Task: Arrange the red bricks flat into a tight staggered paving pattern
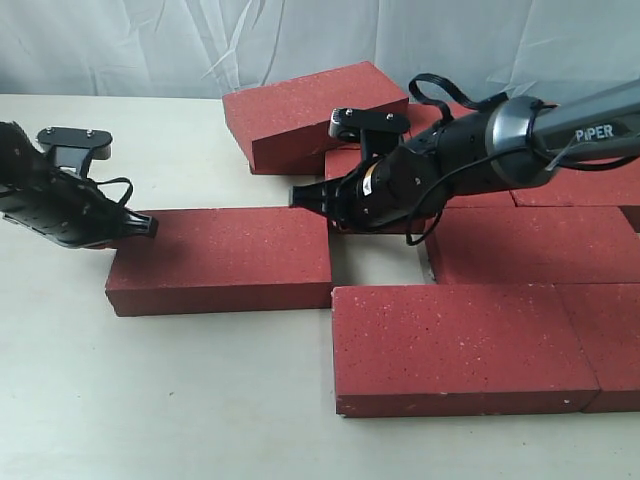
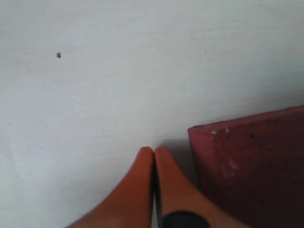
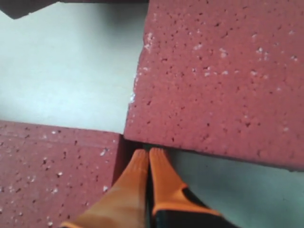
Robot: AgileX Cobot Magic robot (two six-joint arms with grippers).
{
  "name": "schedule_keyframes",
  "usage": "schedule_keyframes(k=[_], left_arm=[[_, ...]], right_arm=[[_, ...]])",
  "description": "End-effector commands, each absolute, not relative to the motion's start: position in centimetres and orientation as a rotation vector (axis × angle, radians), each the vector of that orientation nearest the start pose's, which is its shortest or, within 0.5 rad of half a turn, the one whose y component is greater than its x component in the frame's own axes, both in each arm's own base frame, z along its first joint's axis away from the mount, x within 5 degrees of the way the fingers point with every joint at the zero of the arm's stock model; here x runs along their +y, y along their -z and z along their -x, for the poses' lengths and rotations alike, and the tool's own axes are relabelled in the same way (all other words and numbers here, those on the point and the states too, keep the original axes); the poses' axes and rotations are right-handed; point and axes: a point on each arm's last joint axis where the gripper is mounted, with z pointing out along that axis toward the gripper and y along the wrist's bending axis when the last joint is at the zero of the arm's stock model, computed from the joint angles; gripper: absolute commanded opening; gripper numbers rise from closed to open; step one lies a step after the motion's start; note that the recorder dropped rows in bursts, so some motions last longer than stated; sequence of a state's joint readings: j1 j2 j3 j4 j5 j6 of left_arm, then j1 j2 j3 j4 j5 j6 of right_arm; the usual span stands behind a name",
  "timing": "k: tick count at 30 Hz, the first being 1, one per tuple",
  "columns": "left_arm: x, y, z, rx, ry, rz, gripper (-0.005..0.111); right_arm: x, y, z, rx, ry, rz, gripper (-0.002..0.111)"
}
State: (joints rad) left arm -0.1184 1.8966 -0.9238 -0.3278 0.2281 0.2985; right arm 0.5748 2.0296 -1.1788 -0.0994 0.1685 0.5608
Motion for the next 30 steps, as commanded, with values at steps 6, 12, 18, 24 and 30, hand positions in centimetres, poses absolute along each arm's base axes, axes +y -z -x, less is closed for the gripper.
schedule_keyframes(k=[6,12,18,24,30], left_arm=[[-4.9,-11.7,-34.0,2.678,0.158,-0.138,0.0],[-4.9,-11.7,-34.0,2.679,0.162,-0.132,0.0],[-5.0,-11.7,-34.0,2.684,0.177,-0.105,0.0],[-5.7,-11.7,-33.9,2.685,0.184,-0.135,0.0],[-6.5,-11.7,-33.8,2.681,0.19,-0.165,0.0]], right_arm=[[23.8,-13.1,-32.8,2.597,-0.379,0.217,-0.001],[24.2,-13.1,-32.4,2.607,-0.384,0.225,-0.001],[24.3,-13.1,-32.3,2.609,-0.39,0.221,-0.001],[24.3,-15.1,-32.3,2.563,-0.422,0.215,-0.001],[24.2,-16.1,-32.2,2.539,-0.437,0.21,-0.001]])
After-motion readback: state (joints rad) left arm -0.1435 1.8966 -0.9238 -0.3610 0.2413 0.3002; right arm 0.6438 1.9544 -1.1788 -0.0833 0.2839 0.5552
